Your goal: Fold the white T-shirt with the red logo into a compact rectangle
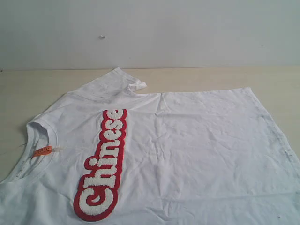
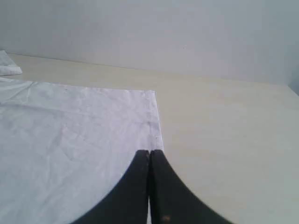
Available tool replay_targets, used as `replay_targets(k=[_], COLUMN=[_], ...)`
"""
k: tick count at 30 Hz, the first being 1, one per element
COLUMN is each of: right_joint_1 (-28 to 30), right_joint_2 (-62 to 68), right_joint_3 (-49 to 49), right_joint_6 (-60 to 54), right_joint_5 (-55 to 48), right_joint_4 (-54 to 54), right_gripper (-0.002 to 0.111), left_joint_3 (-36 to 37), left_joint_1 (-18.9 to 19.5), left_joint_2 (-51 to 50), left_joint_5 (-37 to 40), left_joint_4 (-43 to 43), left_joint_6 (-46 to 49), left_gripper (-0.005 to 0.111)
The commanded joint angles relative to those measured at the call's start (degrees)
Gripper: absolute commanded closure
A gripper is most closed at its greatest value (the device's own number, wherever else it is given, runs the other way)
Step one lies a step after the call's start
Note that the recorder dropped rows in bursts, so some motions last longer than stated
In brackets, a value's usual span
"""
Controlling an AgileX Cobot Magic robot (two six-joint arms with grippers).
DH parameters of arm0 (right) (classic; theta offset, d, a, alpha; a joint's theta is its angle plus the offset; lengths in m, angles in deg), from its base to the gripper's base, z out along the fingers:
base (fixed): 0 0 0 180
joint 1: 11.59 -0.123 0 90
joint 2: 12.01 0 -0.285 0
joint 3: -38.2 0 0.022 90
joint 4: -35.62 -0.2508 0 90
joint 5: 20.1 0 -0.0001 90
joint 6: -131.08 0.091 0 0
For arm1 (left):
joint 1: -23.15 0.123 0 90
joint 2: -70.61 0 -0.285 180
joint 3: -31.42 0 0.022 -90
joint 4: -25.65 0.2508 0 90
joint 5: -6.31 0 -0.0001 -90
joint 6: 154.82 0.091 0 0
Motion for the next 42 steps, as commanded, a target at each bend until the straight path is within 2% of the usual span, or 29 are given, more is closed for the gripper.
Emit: replay_targets(k=[1,8,12,14,18,23,25,29,32,36,42], right_joint_1=[0.29,0.29,0.29,0.29,0.29,0.29,0.29,0.29,0.29,0.29,0.29], right_joint_2=[-0.28,-0.28,-0.28,-0.28,-0.28,-0.28,-0.28,-0.28,-0.28,-0.28,-0.28], right_joint_3=[-0.17,-0.17,-0.17,-0.17,-0.17,-0.17,-0.17,-0.17,-0.17,-0.17,-9.70], right_joint_6=[-0.10,-0.10,-0.10,0.65,2.40,-0.62,0.78,6.16,11.27,11.55,16.49], right_joint_5=[0.36,0.36,1.28,3.01,8.09,15.13,17.75,21.71,25.60,29.58,23.95], right_joint_4=[0.32,0.32,0.32,0.21,-6.62,-8.47,-9.79,-14.61,-17.97,-18.08,-17.66], right_gripper=[0.108,0.108,0.108,0.108,0.108,0.108,0.108,0.108,0.108,0.108,0.108], left_joint_3=[-0.04,-0.04,-0.04,-0.04,-0.04,-0.04,-0.04,-0.04,-0.04,-2.07,-10.29], left_joint_1=[-0.25,-0.25,-0.25,-0.25,-0.25,-0.25,-0.25,-0.37,-1.17,-2.93,-5.48], left_joint_2=[0.26,0.26,0.26,0.26,0.26,0.26,0.26,0.26,0.26,0.26,-2.81], left_joint_5=[-0.64,-2.50,-9.81,-10.24,-14.96,-20.98,-23.58,-27.36,-27.92,-27.92,-25.73], left_joint_4=[0.13,9.43,4.95,1.63,0.66,-0.26,-0.26,-0.26,0.10,1.43,1.43], left_joint_6=[0.04,2.11,-1.17,-5.32,-7.60,-19.16,-24.57,-28.00,-28.83,-28.83,-28.73], left_gripper=[0.107,0.107,0.107,0.107,0.107,0.107,0.107,0.107,0.107,0.107,0.107])
